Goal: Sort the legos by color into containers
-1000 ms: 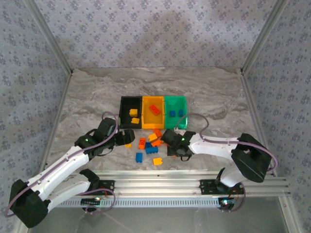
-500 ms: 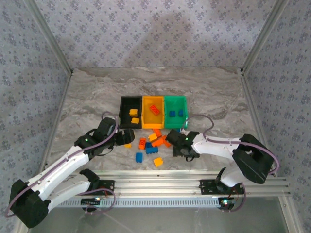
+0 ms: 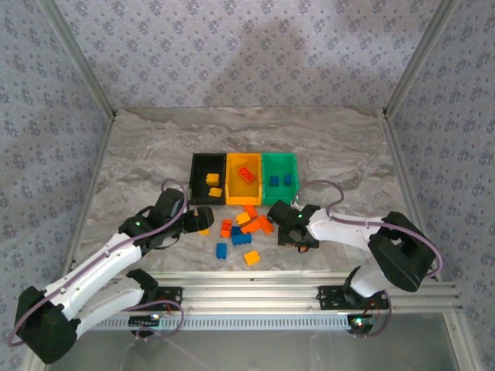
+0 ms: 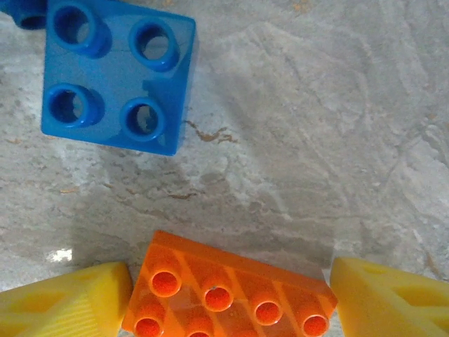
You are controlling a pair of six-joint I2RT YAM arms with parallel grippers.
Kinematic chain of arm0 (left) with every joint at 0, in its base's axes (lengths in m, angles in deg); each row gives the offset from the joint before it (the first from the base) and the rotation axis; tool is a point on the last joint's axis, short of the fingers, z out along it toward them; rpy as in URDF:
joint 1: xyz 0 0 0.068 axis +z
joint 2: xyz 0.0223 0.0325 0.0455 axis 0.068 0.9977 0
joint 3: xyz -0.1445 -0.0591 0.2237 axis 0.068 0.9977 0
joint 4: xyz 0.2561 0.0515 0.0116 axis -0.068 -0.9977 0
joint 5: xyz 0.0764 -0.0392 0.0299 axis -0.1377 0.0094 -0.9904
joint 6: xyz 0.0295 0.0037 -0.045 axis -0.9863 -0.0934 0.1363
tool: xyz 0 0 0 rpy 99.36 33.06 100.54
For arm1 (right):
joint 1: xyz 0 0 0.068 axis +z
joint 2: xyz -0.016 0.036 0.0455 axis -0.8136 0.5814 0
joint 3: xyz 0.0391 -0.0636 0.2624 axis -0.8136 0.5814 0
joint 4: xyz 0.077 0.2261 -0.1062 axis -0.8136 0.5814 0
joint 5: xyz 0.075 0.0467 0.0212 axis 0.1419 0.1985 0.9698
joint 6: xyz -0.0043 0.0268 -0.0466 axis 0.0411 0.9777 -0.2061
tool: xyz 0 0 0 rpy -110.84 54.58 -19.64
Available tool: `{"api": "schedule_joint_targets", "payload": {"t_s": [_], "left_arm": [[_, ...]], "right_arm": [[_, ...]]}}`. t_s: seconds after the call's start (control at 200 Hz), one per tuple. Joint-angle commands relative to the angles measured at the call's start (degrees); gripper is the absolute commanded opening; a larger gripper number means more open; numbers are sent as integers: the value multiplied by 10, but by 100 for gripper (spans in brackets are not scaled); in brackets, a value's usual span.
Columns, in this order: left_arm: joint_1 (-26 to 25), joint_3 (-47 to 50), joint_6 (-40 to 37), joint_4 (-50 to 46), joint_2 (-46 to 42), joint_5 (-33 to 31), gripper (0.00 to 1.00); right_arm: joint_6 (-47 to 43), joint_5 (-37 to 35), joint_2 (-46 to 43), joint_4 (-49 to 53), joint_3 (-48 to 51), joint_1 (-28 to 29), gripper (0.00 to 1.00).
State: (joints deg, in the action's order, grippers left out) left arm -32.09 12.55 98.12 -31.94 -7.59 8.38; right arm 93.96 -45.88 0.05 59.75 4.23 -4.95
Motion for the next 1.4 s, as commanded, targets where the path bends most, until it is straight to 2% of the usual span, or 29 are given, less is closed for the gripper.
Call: {"api": "schedule_joint_targets", "payload": {"t_s": [0.0, 0.24, 0.52, 0.63, 0.755, 0.959, 1.144, 1.254, 1.394], "left_arm": [[5, 2, 4, -2, -8, 2, 88], [7, -3, 1, -8, -9, 7, 88], [8, -8, -2, -21, -34, 5, 88], [9, -12, -6, -31, -44, 5, 88], [9, -15, -7, -39, -63, -1, 92], [9, -12, -5, -56, -90, -1, 92], [8, -2, -6, -63, -95, 14, 92], [8, 2, -12, -61, -100, 26, 92], [5, 6, -23, -63, -99, 40, 92]], "right_arm": [[20, 36, 27, 2, 29, 16, 74], [7, 26, -16, 5, 18, 13, 64], [-56, -16, -106, 57, -59, 4, 61], [-93, -15, -109, 53, -116, 2, 61], [-148, 1, -40, 21, -215, -7, 61], [-205, 31, 147, -5, -406, -34, 61], [-237, 17, 285, 21, -551, -55, 70], [-238, 25, 316, 24, -597, -63, 78], [-233, 25, 288, -2, -590, -64, 82]]}}
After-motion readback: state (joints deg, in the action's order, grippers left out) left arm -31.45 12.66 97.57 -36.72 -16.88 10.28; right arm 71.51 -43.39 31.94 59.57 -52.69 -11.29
